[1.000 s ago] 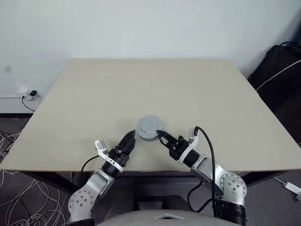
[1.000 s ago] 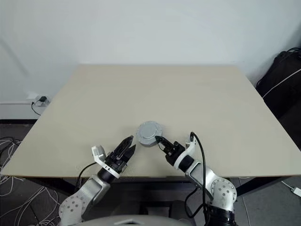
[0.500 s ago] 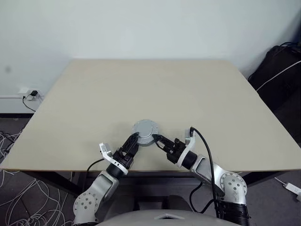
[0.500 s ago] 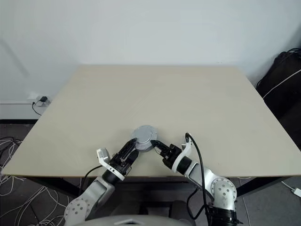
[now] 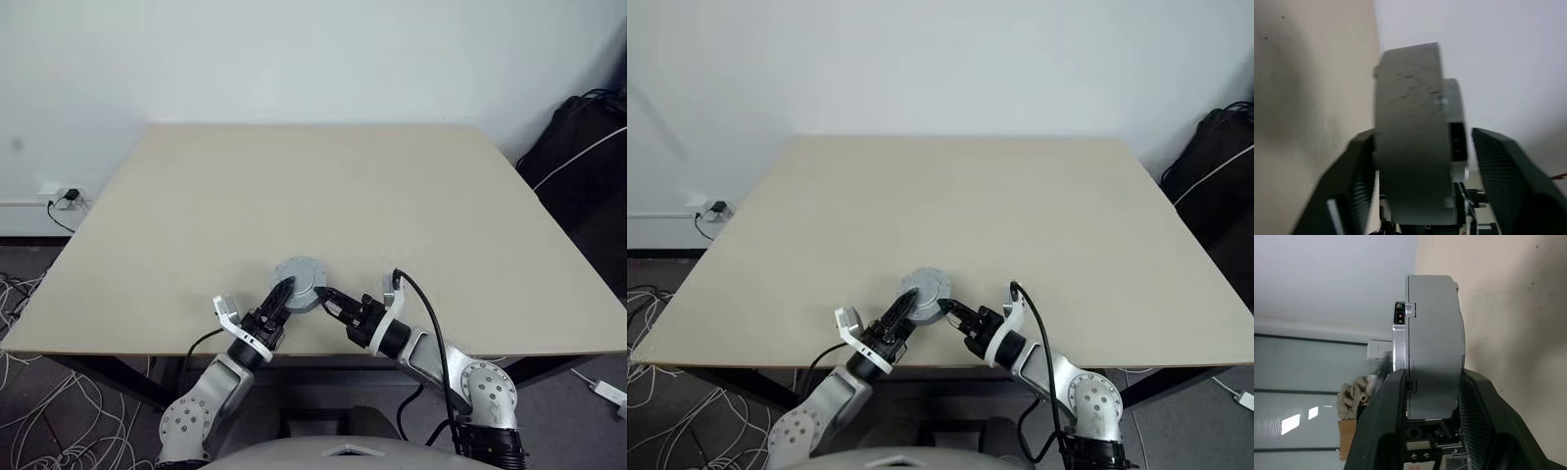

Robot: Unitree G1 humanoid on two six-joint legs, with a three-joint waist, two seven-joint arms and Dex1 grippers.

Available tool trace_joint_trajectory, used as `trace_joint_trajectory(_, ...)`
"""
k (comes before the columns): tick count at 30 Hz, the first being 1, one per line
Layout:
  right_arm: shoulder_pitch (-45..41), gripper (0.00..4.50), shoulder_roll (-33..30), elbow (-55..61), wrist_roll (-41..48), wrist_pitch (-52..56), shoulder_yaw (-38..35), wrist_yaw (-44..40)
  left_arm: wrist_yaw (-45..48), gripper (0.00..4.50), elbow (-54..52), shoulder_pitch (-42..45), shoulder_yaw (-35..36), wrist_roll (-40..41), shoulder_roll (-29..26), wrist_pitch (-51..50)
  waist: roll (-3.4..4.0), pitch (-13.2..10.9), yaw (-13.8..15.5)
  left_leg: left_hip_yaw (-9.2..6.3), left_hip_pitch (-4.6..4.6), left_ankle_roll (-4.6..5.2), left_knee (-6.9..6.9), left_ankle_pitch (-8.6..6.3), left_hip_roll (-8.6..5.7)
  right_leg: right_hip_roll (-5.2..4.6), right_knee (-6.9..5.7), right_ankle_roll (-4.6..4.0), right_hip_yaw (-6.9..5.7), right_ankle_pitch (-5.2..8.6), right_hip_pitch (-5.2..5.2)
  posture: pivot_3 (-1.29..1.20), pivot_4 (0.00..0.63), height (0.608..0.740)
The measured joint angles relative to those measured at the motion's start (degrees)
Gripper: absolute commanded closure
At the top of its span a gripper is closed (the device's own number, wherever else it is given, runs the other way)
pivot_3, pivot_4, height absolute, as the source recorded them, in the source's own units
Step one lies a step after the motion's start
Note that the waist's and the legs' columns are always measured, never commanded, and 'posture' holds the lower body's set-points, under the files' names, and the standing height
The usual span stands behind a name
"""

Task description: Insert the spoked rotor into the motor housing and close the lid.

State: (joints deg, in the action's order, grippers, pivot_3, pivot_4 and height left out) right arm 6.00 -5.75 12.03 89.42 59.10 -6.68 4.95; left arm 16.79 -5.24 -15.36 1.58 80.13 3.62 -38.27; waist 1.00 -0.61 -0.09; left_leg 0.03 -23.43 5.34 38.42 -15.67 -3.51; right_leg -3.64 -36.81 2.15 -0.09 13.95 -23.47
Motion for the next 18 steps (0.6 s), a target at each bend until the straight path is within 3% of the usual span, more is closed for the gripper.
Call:
trace_joint_trajectory(11,0.0,3.28,-2.5,1.9,-1.5,-2.4,2.2,-1.8,0.7,2.37,0.2,0.1,-0.4,1.4,0.0,0.4,-0.01,0.0,0.2,0.0,-0.01,0.01,0.15,-0.02,0.0,0.0,-0.02,0.02,0.0,-0.01,0.05,0.0,0.0,0.74)
trace_joint_trajectory(18,0.0,1.08,-3.1,2.0,-2.6,-3.4,2.6,-2.5,-0.7,2.38,0.8,1.3,-1.0,-1.2,0.0,2.6,-0.01,0.0,0.6,0.0,-0.02,-0.14,0.24,-0.12,0.0,0.0,-0.03,0.06,0.01,-0.04,0.08,0.0,0.0,0.74)
